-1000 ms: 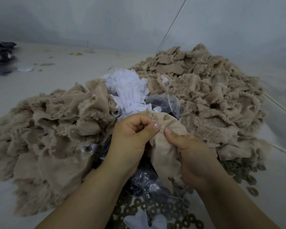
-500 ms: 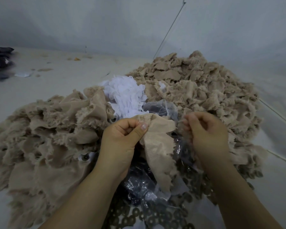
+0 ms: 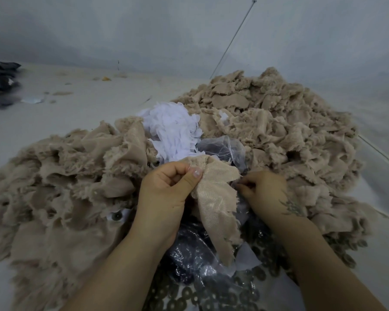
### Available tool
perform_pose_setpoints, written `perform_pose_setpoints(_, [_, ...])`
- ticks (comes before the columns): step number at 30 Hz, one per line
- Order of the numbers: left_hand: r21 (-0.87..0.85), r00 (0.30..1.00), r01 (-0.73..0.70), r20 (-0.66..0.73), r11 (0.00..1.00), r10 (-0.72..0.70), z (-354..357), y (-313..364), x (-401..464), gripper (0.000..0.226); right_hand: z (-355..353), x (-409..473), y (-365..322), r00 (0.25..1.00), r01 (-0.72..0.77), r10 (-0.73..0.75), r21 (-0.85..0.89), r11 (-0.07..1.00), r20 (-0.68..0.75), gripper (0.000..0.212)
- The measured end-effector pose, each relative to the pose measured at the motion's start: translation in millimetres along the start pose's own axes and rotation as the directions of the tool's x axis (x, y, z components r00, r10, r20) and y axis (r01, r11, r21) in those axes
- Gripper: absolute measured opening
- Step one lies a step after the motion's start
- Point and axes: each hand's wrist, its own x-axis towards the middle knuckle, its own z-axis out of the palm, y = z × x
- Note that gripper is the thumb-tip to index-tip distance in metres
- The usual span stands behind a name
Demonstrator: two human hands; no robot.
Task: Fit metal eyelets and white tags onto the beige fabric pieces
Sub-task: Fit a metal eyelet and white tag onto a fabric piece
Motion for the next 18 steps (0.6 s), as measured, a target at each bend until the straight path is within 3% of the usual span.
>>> perform_pose_setpoints(3, [0.006,1.000,-0.001,-0.003,1.000,0.001,0.3,-1.2,-0.2,0.004,-2.8,-3.1,-5.0,0.992,0.068,-0.068,-0.002,0.998,0.109,0.019])
perform_pose_setpoints(7, [0.010,1.000,-0.006,0.002,1.000,0.006,-0.1,-2.6,-0.2,0.006,-6.6,-0.2,-13.7,0.983,0.046,-0.037,-0.044,0.998,0.182,0.024])
perform_pose_setpoints(12, [0.026,1.000,-0.004,0.010,1.000,0.004,0.1,-2.9,-1.2,0.011,-13.5,-5.2,-16.8,0.983,0.005,0.001,-0.035,0.999,0.183,0.027])
perform_pose_setpoints(14, [0.036,1.000,-0.008,0.024,0.999,0.007,1.3,-2.6,-1.7,0.009,-14.4,-8.4,-18.8,0.992,0.001,0.003,-0.037,0.999,0.128,0.027])
perform_pose_setpoints(18, [0.032,0.999,-0.017,0.042,0.999,0.016,1.7,-2.0,-2.6,0.009,-21.2,-18.1,-20.2,0.990,-0.042,0.048,0.049,0.998,-0.135,0.018])
